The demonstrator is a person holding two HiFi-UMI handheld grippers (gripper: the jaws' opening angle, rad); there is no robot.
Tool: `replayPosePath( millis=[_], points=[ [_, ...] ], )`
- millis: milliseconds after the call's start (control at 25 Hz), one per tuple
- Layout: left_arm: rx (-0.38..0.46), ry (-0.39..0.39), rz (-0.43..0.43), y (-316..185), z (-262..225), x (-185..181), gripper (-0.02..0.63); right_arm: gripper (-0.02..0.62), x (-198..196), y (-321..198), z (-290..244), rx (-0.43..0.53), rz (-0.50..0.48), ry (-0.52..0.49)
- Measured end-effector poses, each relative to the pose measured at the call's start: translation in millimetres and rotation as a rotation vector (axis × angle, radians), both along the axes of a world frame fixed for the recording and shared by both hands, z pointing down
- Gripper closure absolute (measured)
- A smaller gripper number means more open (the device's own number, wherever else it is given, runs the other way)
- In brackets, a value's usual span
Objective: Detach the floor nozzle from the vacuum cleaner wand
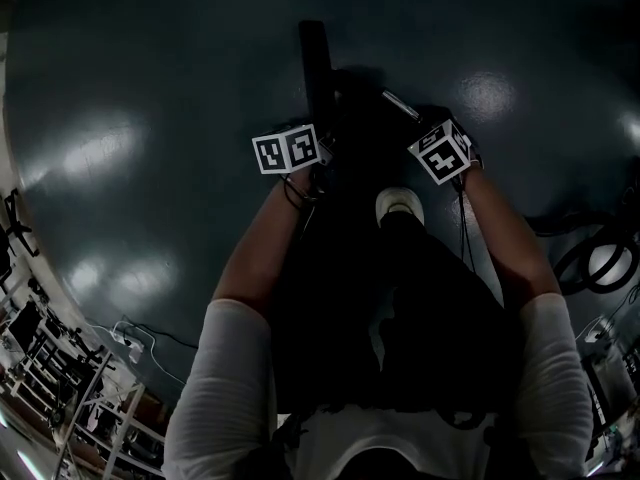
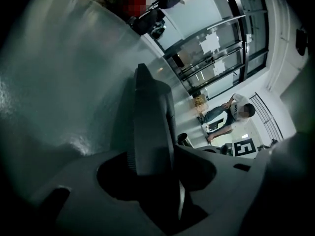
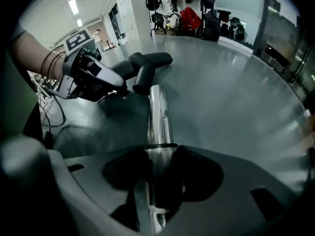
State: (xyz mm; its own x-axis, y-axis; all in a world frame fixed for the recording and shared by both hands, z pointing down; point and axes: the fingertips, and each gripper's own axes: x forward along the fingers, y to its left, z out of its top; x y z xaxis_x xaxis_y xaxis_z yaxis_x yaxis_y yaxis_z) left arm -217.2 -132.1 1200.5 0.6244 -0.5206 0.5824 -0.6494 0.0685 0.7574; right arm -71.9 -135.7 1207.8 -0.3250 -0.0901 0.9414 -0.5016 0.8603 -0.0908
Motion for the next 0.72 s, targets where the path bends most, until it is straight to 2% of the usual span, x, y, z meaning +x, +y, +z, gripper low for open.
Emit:
replayPosePath(
  millis=[80,160,200,320,440,520,560,640,720],
  points=[
    [0.051,-0.083,0.028,-7,-5,-7,0.360,0.379,-2,-5,-4,0.017,0.010,0.000],
    [0.074,-0.193,0.062,-12,-7,-15,0.242,0.379,-3,-9,-14,0.013,0.031,-0.028],
    [0.072,-0.229,0.069,-12,-8,-19,0.218,0.379,-2,-11,-20,0.007,0.056,-0.051],
    [0.088,-0.265,0.048,-13,-20,-27,0.176,0.379,-3,-21,-40,0.000,0.156,-0.154],
    [0.135,-0.225,0.000,-20,-48,-27,0.172,0.380,-11,-38,-72,0.042,0.247,-0.293],
    [0.149,-0.240,-0.036,-22,-74,-28,0.180,0.383,-11,-44,-100,0.087,0.301,-0.350],
    [0.161,-0.269,-0.048,-24,-91,-30,0.226,0.418,-7,-50,-118,0.121,0.344,-0.359],
    [0.196,-0.346,-0.064,-31,-135,-34,0.408,0.589,5,-64,-162,0.197,0.449,-0.362],
    [0.253,-0.404,-0.060,-33,-193,-36,0.566,0.591,10,-68,-218,0.239,0.531,-0.396]
  ],
)
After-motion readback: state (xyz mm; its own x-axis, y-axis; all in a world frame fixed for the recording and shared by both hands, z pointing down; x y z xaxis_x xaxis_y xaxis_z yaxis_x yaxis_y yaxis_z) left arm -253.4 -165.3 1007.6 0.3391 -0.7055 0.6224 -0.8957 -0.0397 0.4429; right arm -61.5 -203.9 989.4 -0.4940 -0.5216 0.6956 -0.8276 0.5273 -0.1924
